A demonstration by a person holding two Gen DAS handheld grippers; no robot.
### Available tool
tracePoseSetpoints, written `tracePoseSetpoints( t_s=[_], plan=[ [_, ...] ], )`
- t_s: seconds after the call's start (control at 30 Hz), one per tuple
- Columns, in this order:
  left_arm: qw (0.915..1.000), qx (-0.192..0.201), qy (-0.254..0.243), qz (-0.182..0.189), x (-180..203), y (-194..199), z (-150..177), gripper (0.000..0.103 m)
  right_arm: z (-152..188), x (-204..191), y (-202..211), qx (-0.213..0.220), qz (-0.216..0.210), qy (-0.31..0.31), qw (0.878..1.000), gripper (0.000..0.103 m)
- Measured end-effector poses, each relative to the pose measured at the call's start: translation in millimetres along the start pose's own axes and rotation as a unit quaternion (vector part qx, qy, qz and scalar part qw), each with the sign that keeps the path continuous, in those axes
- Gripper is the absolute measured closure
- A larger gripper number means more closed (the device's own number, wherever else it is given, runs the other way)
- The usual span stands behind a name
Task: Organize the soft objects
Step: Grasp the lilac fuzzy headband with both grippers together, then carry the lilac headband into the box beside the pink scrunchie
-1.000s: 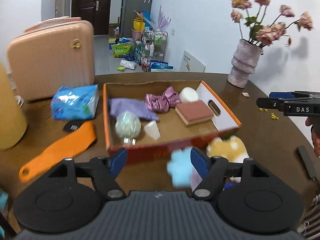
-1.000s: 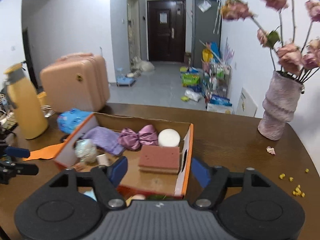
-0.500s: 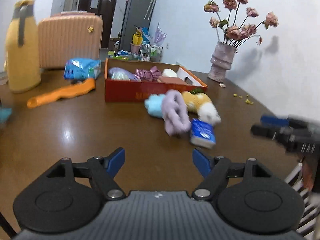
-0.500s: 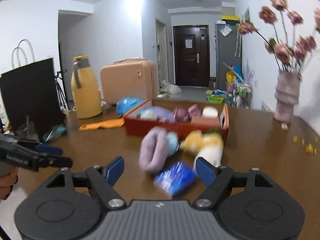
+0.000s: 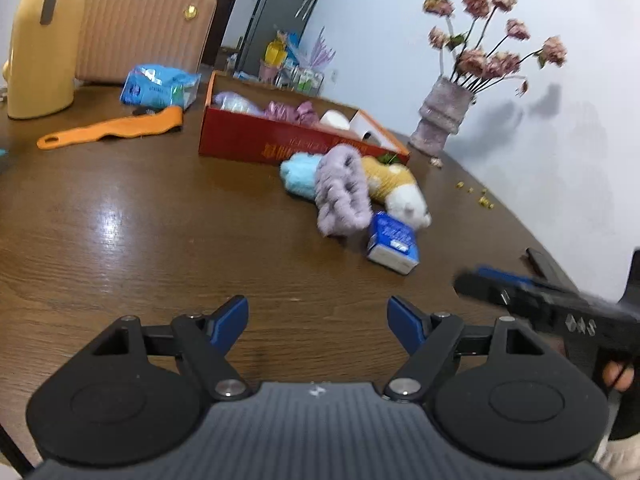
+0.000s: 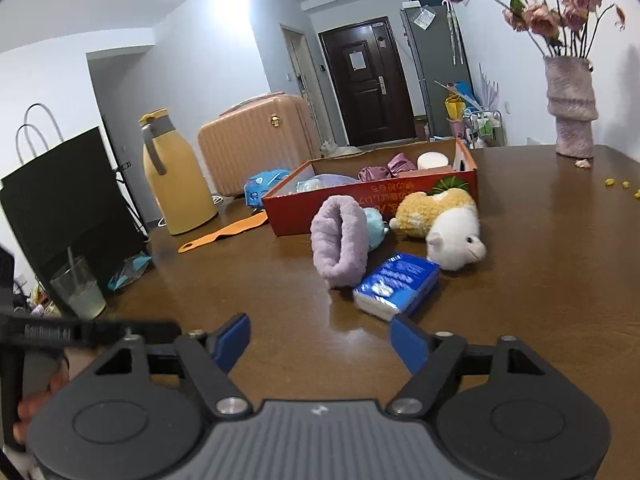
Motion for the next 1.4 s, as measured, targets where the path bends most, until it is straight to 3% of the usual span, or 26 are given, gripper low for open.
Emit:
tracePoseSetpoints(
  t_s=[0.23,0.33,0.37,0.4,0.5,0.6,0.67,0.73,0.8,0.83,0.93,1.07,1.17,1.4],
  plan=[
    [0.9990,-0.016,0.032,-0.026,-35.0,-26.6,-11.4,0.025,-43.4,12.9,-85.6,0.013,0.023,-0.023,0.999,0.051],
    [0.9983,-0.020,0.040,-0.037,-46.6,-32.0,-16.6,0.025,-50.8,15.6,-130.4,-0.006,0.053,-0.012,0.998,0.070],
    [0.9983,-0.019,0.041,-0.038,-48.7,-32.1,-18.1,0.025,-51.2,16.4,-140.7,-0.012,0.059,-0.006,0.998,0.084],
    [0.9983,-0.018,0.041,-0.038,-50.2,-31.7,-19.9,0.025,-49.7,14.8,-151.1,-0.025,0.060,0.001,0.998,0.091],
    [0.9987,0.000,0.040,-0.032,-50.7,-27.0,-28.4,0.025,-41.3,-13.4,-149.6,-0.043,0.022,0.071,0.996,0.091],
    [0.9988,0.026,0.041,-0.007,-44.6,-23.7,-39.4,0.022,-10.3,-65.4,-135.2,-0.082,-0.013,0.232,0.969,0.090],
    [0.9986,0.033,0.039,-0.011,-42.0,-27.5,-44.3,0.022,7.4,-87.4,-124.2,-0.087,-0.028,0.269,0.959,0.088],
    [0.9988,0.021,0.041,-0.018,-43.7,-35.8,-44.4,0.024,15.7,-101.1,-111.9,-0.081,-0.046,0.278,0.956,0.087],
    [0.9982,0.005,0.055,-0.022,-49.5,-43.7,-40.7,0.039,16.8,-105.1,-103.1,-0.073,-0.047,0.269,0.959,0.085],
    [0.9980,-0.005,0.060,-0.022,-53.0,-47.2,-37.0,0.051,16.4,-104.6,-98.8,-0.068,-0.046,0.263,0.961,0.084],
    [0.9965,-0.020,0.079,-0.018,-62.9,-46.3,-24.5,0.054,11.7,-96.0,-89.2,-0.066,-0.051,0.230,0.970,0.079],
    [0.9958,-0.007,0.091,-0.010,-66.7,-28.9,-12.6,0.052,-0.2,-79.9,-71.2,-0.060,-0.091,0.137,0.985,0.049],
    [0.9957,-0.010,0.092,-0.004,-62.8,-20.5,-3.6,0.050,-4.8,-70.0,-63.0,-0.063,-0.137,0.045,0.988,0.050],
    [0.9960,-0.002,0.089,-0.004,-63.7,-7.9,3.7,0.050,16.2,-56.4,-88.9,-0.091,-0.085,0.002,0.992,0.062]
  ],
)
Point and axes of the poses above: each gripper's, at about its wrist camera, not at the fingertips, and y roughly against the way its jaws point, x to its right, z to its underside, the point moved 8 cm from there along -y, roughly the way its jaws point
